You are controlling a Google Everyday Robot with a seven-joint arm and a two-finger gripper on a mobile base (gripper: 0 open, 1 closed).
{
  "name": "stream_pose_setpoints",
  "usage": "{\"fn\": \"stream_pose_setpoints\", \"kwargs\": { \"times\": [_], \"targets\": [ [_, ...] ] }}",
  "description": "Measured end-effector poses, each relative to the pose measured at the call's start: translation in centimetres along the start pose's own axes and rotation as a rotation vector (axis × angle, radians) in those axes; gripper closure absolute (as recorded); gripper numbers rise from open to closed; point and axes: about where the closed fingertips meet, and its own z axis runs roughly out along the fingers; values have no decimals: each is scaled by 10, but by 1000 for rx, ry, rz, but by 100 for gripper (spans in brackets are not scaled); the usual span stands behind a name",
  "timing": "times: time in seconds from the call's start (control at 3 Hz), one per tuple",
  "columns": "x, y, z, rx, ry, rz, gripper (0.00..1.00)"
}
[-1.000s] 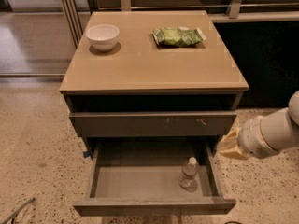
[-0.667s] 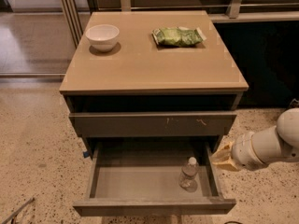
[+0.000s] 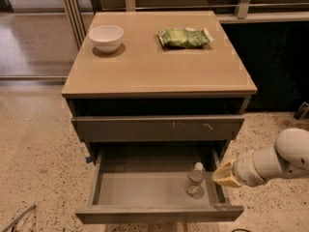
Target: Pick water bottle from middle drawer and place on counter
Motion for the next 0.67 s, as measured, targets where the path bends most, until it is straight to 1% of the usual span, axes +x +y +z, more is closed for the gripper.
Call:
{"fn": "stream_pose_setpoints", "kwargs": {
  "times": [0.33, 0.67],
  "targets": [
    [3, 3, -1, 27, 7, -21, 58],
    [11, 3, 5, 63, 9, -43, 36]
  ]
}}
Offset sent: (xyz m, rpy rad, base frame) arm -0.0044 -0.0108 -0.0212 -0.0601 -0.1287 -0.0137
